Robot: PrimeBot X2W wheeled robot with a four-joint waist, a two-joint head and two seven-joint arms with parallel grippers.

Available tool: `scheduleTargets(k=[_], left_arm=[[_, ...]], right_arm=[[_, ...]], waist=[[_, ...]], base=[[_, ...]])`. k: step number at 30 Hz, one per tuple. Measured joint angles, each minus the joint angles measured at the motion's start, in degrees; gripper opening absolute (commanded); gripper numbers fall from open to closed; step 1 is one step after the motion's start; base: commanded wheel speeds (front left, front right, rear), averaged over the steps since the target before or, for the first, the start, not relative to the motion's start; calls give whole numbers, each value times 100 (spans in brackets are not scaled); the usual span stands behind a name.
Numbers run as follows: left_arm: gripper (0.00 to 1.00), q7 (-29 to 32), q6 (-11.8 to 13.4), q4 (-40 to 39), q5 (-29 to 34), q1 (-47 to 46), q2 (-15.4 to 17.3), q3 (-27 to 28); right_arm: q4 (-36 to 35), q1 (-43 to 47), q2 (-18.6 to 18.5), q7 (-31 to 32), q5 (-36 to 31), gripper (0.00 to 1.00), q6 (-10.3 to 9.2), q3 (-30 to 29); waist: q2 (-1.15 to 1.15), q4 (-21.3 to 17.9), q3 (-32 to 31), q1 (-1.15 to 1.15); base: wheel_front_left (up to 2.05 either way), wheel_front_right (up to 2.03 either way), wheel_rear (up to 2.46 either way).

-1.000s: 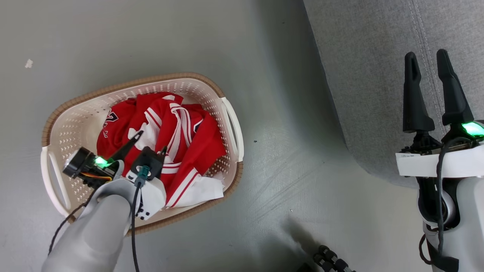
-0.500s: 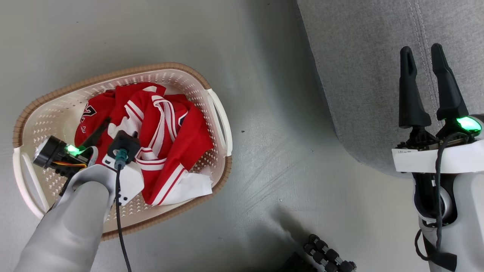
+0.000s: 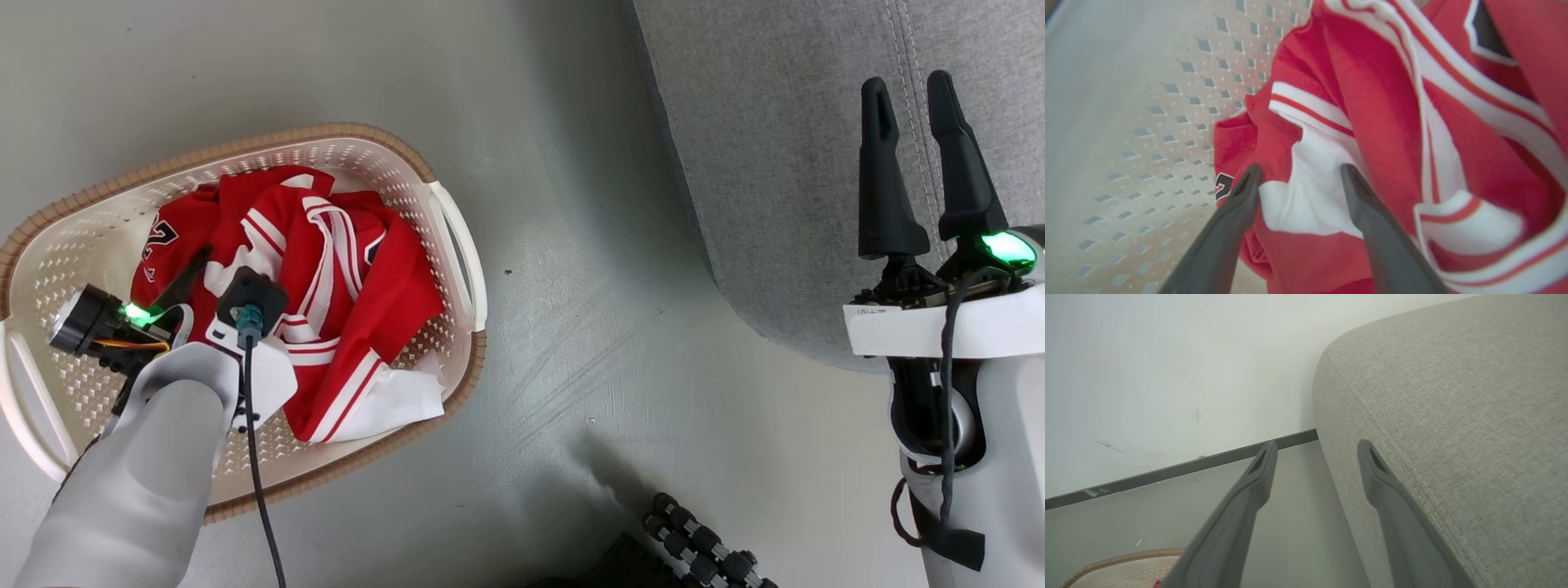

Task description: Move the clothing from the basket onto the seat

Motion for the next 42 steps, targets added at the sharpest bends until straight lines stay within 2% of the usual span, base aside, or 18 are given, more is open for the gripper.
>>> scheduleTargets(k=[4, 5, 7, 8, 9, 10, 11, 26, 32, 42], left_arm=[[100, 3, -2, 105, 1, 0, -63, -41], [97, 11, -2, 141, 1, 0, -82, -48], [67, 57, -2, 203, 1, 0, -101, -57], [43, 59, -2, 227, 1, 0, -108, -58], [28, 58, -3, 245, 1, 0, -114, -58], [8, 58, -3, 261, 1, 0, -118, -60], [0, 58, -3, 280, 1, -1, -121, -67], [0, -172, -62, 259, -138, -88, -289, 5], [0, -377, -59, 110, -214, -87, -421, 53], [0, -567, -114, -320, -401, 116, -428, 76]], right_arm=[[16, -42, -1, 0, -1, 100, 0, 3], [21, -46, -1, 0, -1, 100, 0, 4], [37, -46, -1, 0, -1, 100, 0, 5], [45, -46, 0, 0, -2, 100, 0, 5], [53, -46, 0, 0, -2, 100, 0, 5], [59, -46, 0, 0, -2, 100, 0, 4], [64, -46, 0, 0, -2, 100, 0, 3], [194, -135, 0, -1, -4, 100, 0, -15], [270, -207, -2, -1, -35, 100, 0, 16], [417, -183, -5, -4, -263, 100, 0, -27]], waist=[[0, -7, 6, 0], [0, -8, 4, 0], [0, -9, -3, 0], [0, -9, -9, 0], [0, -9, -15, 0], [0, -7, -22, 0], [0, -6, -30, 0], [0, 137, -250, 0], [0, 260, -410, 0], [0, 538, -790, 0]], base=[[0, 0, 0], [0, 0, 0], [0, 0, 0], [0, 0, 0], [0, 0, 0], [0, 0, 0], [0, 0, 0], [0, 0, 0], [0, 0, 0], [0, 0, 0]])
